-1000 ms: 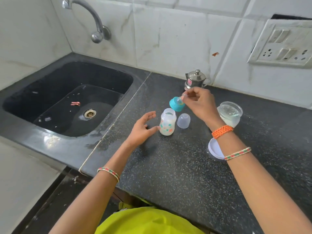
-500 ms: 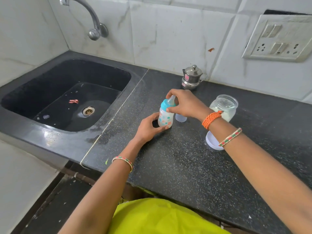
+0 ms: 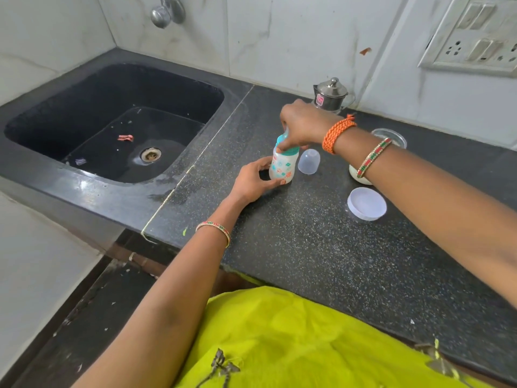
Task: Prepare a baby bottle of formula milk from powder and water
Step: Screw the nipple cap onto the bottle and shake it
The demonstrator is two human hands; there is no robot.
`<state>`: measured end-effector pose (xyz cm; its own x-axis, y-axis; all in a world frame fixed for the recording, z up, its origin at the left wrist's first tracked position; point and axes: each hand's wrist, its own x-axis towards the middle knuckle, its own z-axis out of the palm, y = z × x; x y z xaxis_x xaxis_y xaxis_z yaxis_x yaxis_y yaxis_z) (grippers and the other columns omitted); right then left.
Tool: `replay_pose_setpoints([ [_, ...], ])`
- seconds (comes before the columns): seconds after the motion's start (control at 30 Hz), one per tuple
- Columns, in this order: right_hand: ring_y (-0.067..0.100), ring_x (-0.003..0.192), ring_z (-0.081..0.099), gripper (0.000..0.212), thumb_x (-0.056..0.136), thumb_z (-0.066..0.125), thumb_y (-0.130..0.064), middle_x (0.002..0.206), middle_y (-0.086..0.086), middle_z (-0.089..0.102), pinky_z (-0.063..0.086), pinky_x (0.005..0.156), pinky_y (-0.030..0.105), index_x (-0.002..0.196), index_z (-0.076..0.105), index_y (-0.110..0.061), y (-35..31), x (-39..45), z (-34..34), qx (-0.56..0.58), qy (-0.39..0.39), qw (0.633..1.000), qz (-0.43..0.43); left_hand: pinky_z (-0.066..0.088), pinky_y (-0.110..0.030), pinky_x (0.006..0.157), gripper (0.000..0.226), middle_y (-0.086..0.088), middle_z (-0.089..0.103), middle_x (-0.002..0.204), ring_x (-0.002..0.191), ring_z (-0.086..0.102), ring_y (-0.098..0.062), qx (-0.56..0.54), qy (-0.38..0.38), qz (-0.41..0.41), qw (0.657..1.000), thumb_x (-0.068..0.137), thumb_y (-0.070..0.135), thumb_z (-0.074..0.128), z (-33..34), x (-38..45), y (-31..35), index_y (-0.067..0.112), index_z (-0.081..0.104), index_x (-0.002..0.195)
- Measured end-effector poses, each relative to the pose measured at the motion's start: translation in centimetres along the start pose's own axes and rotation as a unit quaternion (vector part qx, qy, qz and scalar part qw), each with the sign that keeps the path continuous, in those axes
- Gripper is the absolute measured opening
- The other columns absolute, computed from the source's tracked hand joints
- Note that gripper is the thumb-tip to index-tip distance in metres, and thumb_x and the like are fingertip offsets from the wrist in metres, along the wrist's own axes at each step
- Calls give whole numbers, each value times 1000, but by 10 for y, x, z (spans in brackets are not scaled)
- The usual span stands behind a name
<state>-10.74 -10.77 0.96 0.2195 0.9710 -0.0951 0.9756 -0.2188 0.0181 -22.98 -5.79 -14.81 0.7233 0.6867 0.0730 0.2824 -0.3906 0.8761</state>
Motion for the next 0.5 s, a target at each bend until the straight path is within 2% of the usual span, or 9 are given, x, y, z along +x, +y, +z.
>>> replay_pose_setpoints([
  [0.1, 26, 70, 49, 59, 76, 62, -65, 83, 10, 48, 39, 59, 34, 82, 44, -9, -2, 0, 2, -46, 42, 998, 32, 43, -27, 98, 58, 1, 62, 127, 112, 58, -8, 0, -4, -3, 1000, 77, 25, 77, 1, 0, 0, 19, 54, 130],
  [0.17, 27, 72, 49, 66, 73, 54, -74, 79, 9, 49, 38, 61, 35, 77, 44, -9, -3, 0, -3, -76, 40, 995, 43, 42, -28, 98, 59, 1, 61, 130, 115, 57, -10, -2, -6, -11, 1000, 78, 26, 76, 0, 1, 0, 20, 52, 131],
  [0.2, 25, 70, 49, 66, 72, 56, -73, 82, 9, 53, 38, 60, 35, 80, 48, -9, -4, 1, -5, -81, 23, 995, 45, 43, -28, 97, 59, 1, 61, 130, 115, 57, -10, -3, -5, -10, 1000, 78, 26, 76, 0, 1, 0, 20, 52, 131],
  [0.23, 23, 68, 50, 62, 73, 62, -67, 92, 11, 58, 39, 59, 34, 91, 53, -8, -4, 1, -7, -72, -4, 997, 42, 43, -28, 97, 59, 1, 61, 129, 114, 58, -9, -3, -5, -8, 1000, 77, 26, 76, 0, 1, 0, 21, 52, 131],
  [0.3, 19, 70, 54, 53, 78, 73, -43, 118, 12, 58, 44, 55, 28, 118, 56, -12, -3, 1, -7, -10, -69, 997, 25, 44, -27, 96, 58, 1, 61, 129, 113, 57, -9, -6, -8, -8, 1000, 77, 26, 77, 0, 1, 0, 21, 53, 129],
  [0.37, 16, 68, 59, 41, 79, 75, -24, 126, 10, 57, 45, 48, 20, 117, 62, -14, 0, 3, -3, 59, -98, 993, 9, 44, -27, 96, 58, 1, 61, 129, 110, 56, -5, -10, -12, -12, 1000, 77, 26, 77, 0, 1, -1, 22, 52, 129],
  [0.5, 19, 74, 61, 31, 76, 77, -12, 116, 6, 59, 47, 41, 18, 106, 69, -16, 16, 8, -5, 146, -100, 984, 37, 44, -28, 99, 61, 4, 60, 129, 111, 55, -3, -53, 14, 0, 999, 76, 26, 78, 0, 0, 0, 24, 50, 131],
])
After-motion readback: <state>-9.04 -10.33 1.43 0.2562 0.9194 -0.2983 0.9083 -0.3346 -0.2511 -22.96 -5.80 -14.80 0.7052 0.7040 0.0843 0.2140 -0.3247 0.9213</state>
